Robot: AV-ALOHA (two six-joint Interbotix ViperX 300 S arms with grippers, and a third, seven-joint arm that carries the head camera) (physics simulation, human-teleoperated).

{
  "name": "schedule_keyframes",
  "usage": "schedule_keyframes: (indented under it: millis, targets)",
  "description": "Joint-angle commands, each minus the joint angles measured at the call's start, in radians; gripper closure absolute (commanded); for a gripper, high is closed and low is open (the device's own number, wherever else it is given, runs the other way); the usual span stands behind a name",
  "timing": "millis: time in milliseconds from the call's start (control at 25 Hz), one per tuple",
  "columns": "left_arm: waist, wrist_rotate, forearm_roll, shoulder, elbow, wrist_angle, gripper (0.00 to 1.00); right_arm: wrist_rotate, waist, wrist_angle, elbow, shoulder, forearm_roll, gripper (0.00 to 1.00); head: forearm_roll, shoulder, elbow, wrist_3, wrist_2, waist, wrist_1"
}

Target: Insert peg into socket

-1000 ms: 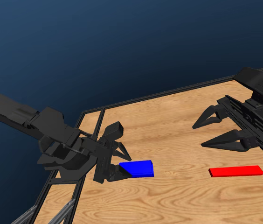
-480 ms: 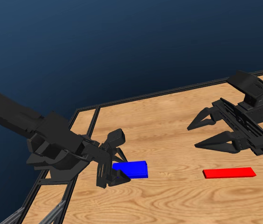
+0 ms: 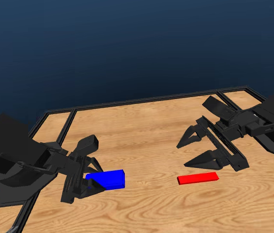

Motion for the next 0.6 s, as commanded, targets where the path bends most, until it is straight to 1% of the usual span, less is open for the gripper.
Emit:
schedule_keyframes:
  millis: [40,80,120,160,200,240,280,360,400,440,520,560,600]
  targets:
    - [-0.034,0.014,-0.003,0.077,-0.054,-0.101,1.0,0.04,0.045,0.178,0.009,-0.058,-0.005,0.0,-0.02,-0.025,-0.006,-0.084,-0.05,-0.042,0.005]
    - [-0.033,0.017,0.003,0.085,-0.052,-0.106,1.0,0.058,0.049,0.199,0.017,-0.053,-0.005,0.0,-0.024,-0.027,-0.007,-0.096,-0.06,-0.048,0.009]
    - [-0.027,0.025,0.003,0.082,-0.059,-0.107,1.0,0.076,0.058,0.208,0.021,-0.061,-0.006,0.0,-0.028,-0.029,-0.007,-0.104,-0.069,-0.054,0.012]
    - [-0.026,0.029,0.006,0.09,-0.063,-0.1,1.0,0.086,0.073,0.243,0.024,-0.07,-0.019,0.0,-0.031,-0.03,-0.007,-0.114,-0.075,-0.059,0.012]
    - [-0.028,0.029,0.008,0.091,-0.072,-0.101,1.0,0.109,0.066,0.266,0.033,-0.065,-0.022,0.0,-0.034,-0.032,-0.008,-0.122,-0.082,-0.064,0.017]
    - [-0.027,0.029,0.01,0.076,-0.071,-0.1,1.0,0.13,0.073,0.291,0.026,-0.065,-0.032,0.0,-0.038,-0.033,-0.009,-0.131,-0.09,-0.07,0.021]
    - [-0.024,0.033,0.008,0.082,-0.067,-0.093,1.0,0.148,0.078,0.319,0.028,-0.057,-0.044,0.0,-0.04,-0.034,-0.009,-0.136,-0.095,-0.073,0.022]
    - [-0.023,0.03,0.015,0.069,-0.076,-0.087,1.0,0.188,0.083,0.36,0.018,-0.056,-0.069,0.0,-0.042,-0.034,-0.011,-0.143,-0.1,-0.076,0.027]
    - [-0.023,0.03,0.015,0.068,-0.076,-0.083,1.0,0.209,0.091,0.387,0.02,-0.047,-0.084,0.0,-0.043,-0.033,-0.011,-0.145,-0.102,-0.077,0.032]
    - [-0.026,0.03,0.02,0.072,-0.067,-0.076,1.0,0.23,0.099,0.404,0.017,-0.04,-0.096,0.0,-0.043,-0.033,-0.011,-0.146,-0.102,-0.077,0.035]
    - [-0.022,0.025,0.022,0.068,-0.071,-0.08,1.0,0.289,0.104,0.45,0.018,-0.02,-0.117,0.0,-0.043,-0.031,-0.012,-0.147,-0.107,-0.075,0.038]
    - [-0.022,0.031,0.018,0.066,-0.074,-0.074,1.0,0.307,0.124,0.466,0.008,-0.018,-0.133,0.0,-0.044,-0.031,-0.012,-0.148,-0.109,-0.075,0.039]
    - [-0.022,0.028,0.022,0.067,-0.077,-0.077,1.0,0.335,0.131,0.475,0.013,-0.016,-0.146,0.0,-0.044,-0.031,-0.012,-0.15,-0.109,-0.076,0.041]
